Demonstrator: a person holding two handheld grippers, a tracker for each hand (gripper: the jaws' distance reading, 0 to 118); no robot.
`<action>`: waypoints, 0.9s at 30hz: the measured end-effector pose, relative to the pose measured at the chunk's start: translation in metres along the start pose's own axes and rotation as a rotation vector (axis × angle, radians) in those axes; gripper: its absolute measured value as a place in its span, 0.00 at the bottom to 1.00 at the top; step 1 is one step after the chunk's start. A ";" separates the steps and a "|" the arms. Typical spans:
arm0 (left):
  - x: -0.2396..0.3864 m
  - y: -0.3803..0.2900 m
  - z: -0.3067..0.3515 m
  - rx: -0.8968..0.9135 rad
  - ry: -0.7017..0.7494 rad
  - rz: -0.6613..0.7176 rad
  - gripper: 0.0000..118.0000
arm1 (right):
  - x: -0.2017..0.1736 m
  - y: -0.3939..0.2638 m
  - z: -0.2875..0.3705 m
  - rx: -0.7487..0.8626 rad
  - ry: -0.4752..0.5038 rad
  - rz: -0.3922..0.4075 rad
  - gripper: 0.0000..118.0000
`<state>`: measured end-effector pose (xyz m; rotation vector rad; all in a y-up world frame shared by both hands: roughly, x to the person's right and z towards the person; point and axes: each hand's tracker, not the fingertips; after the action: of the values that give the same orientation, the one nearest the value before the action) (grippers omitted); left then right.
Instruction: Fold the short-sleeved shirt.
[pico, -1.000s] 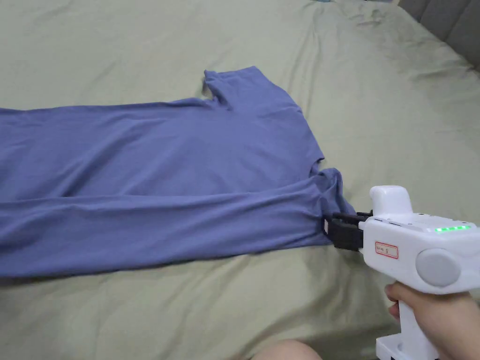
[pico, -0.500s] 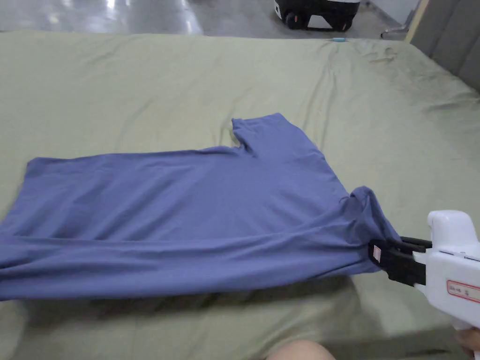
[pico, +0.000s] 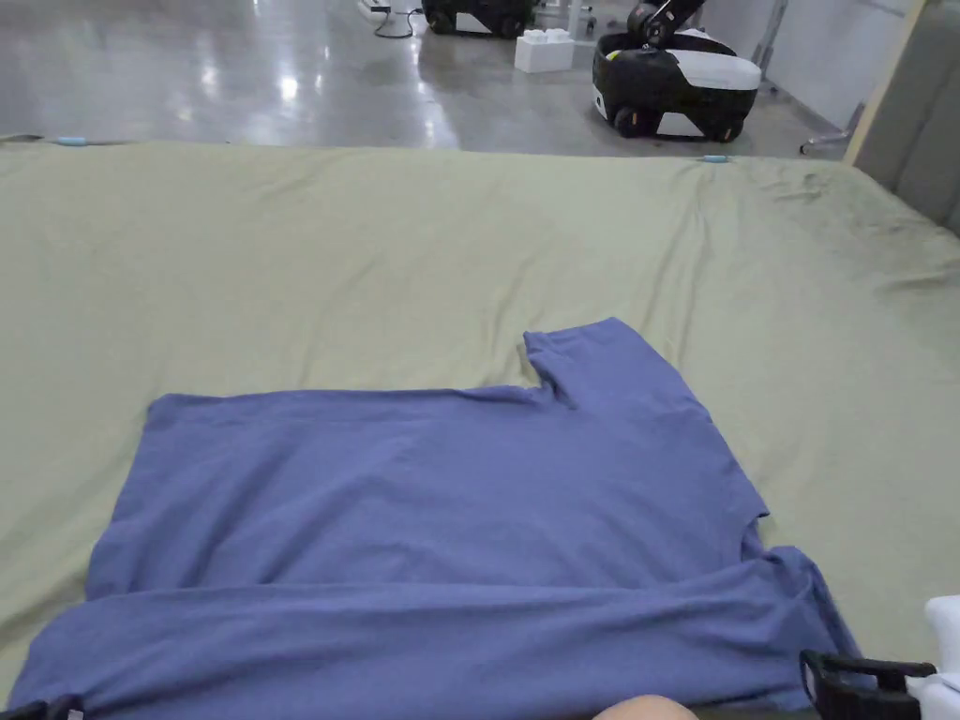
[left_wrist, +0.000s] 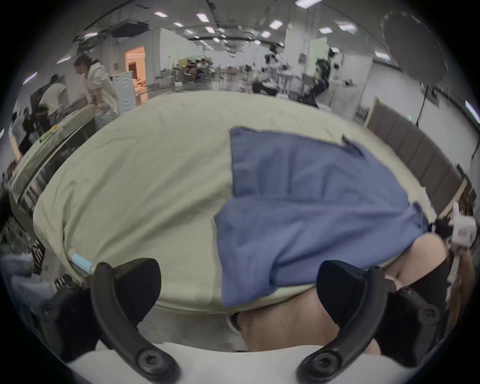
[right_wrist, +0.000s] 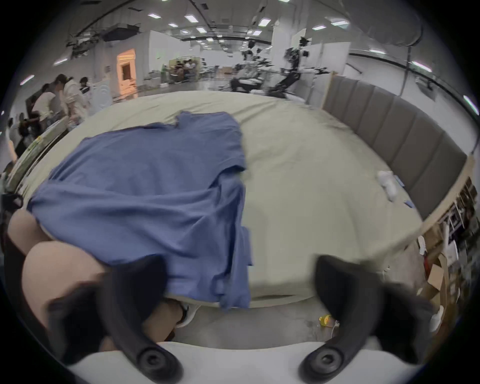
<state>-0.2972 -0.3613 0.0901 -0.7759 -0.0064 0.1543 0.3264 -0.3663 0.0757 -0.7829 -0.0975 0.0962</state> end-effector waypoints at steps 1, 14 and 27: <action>-0.002 0.008 0.005 0.012 0.004 0.024 1.00 | 0.005 0.008 0.007 0.050 0.018 -0.027 1.00; 0.022 0.194 -0.090 0.162 -0.072 0.010 0.00 | -0.036 0.183 -0.013 0.320 0.062 0.006 0.03; 0.025 0.206 -0.302 -0.145 0.137 -0.079 0.92 | -0.081 0.218 -0.103 0.196 0.185 0.154 0.03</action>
<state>-0.2818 -0.4233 -0.2706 -0.9284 0.0820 0.0259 0.2475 -0.2945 -0.1548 -0.5995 0.1464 0.1765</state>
